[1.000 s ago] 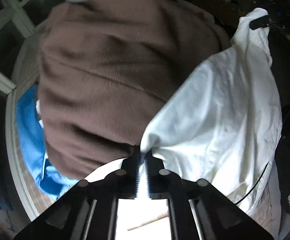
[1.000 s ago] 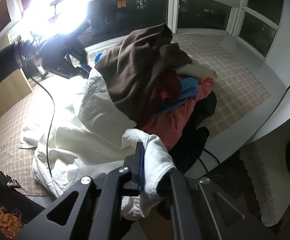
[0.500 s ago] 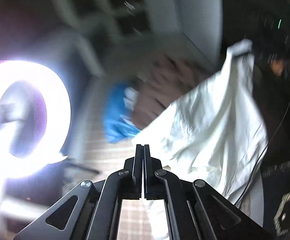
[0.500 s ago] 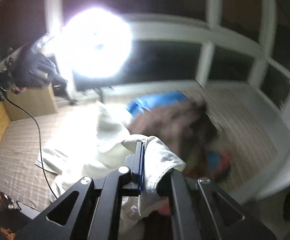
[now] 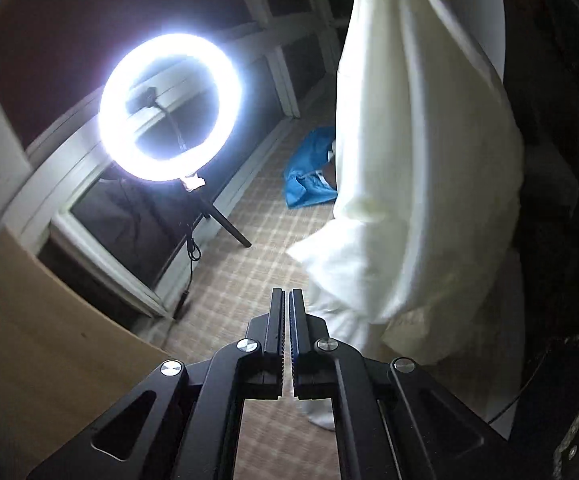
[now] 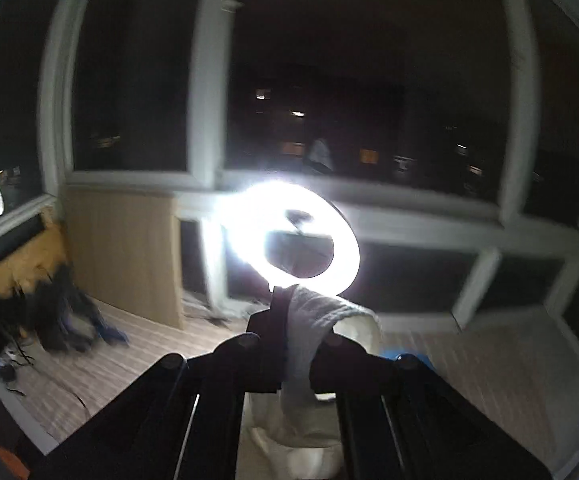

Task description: Fold clothes

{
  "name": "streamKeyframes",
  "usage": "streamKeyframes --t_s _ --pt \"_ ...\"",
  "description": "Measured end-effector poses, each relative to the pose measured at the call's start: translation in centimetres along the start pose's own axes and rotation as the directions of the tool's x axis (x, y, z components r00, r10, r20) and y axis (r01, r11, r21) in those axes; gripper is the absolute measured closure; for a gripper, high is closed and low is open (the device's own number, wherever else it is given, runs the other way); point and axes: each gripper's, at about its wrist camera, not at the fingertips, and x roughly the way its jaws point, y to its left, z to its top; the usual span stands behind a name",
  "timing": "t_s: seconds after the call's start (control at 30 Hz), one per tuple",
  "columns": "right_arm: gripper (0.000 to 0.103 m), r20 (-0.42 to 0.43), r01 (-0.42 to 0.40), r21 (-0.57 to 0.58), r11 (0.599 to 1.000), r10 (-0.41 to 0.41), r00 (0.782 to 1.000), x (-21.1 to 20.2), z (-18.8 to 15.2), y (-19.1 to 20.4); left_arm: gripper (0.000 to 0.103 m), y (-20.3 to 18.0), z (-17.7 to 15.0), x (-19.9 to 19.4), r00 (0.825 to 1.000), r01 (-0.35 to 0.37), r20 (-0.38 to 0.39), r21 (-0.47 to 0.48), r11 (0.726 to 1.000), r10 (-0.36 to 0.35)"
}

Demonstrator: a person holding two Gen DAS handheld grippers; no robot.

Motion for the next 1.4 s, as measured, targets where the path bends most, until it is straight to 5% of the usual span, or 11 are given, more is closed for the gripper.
streamKeyframes --t_s 0.17,0.3,0.43,0.5,0.63,0.73,0.8,0.97,1.07,1.3,1.4 --pt "0.103 0.014 -0.053 -0.120 0.991 0.056 0.998 1.4 7.0 7.8 0.099 1.1 -2.9 -6.5 0.995 -0.066 0.074 -0.101 0.993 0.073" --pt "0.103 -0.021 -0.088 -0.157 0.984 0.086 0.996 1.8 6.6 11.0 0.099 2.0 -5.3 -9.0 0.986 -0.091 0.117 -0.188 0.978 0.115" --pt "0.103 -0.058 -0.124 -0.193 0.973 0.115 0.992 2.1 6.2 14.1 0.099 0.8 -7.6 -6.4 0.994 -0.089 0.042 -0.162 0.983 0.097" --pt "0.103 -0.135 -0.135 -0.172 0.976 0.112 0.984 3.7 2.1 13.6 0.096 -0.2 -8.6 -4.4 0.998 -0.064 0.007 -0.150 0.987 0.066" --pt "0.091 -0.354 -0.107 0.029 0.994 0.110 0.929 8.5 -11.2 8.2 0.067 -1.9 -10.0 0.1 0.999 0.001 -0.051 -0.196 0.981 -0.011" --pt "0.084 -0.427 -0.038 0.311 0.950 0.176 0.887 13.0 -19.6 2.5 0.066 -4.0 -9.6 4.3 0.993 0.060 -0.087 -0.247 0.967 -0.084" --pt "0.076 -0.477 0.010 0.258 0.966 0.118 0.871 16.5 -23.2 0.8 0.064 -6.0 -9.2 7.0 0.986 0.088 -0.112 -0.256 0.963 -0.120" --pt "0.065 -0.553 0.015 -0.019 1.000 -0.023 0.833 23.9 -28.0 -1.4 0.059 -10.2 -8.0 12.3 0.970 0.141 -0.145 -0.329 0.934 -0.197" --pt "0.052 -0.587 -0.075 -0.076 0.994 0.016 0.809 27.4 -29.4 -2.7 0.056 -11.5 -7.6 14.6 0.966 0.102 -0.187 -0.359 0.928 -0.178" --pt "0.052 -0.683 -0.242 -0.023 0.970 0.162 0.712 34.4 -31.4 -4.6 0.056 -10.7 -8.6 17.9 0.948 0.037 -0.259 -0.487 0.873 -0.185" --pt "0.052 -0.687 -0.244 -0.027 0.969 0.159 0.709 36.5 -32.0 -3.8 0.056 -10.6 -9.0 18.3 0.944 0.019 -0.274 -0.510 0.860 -0.183"
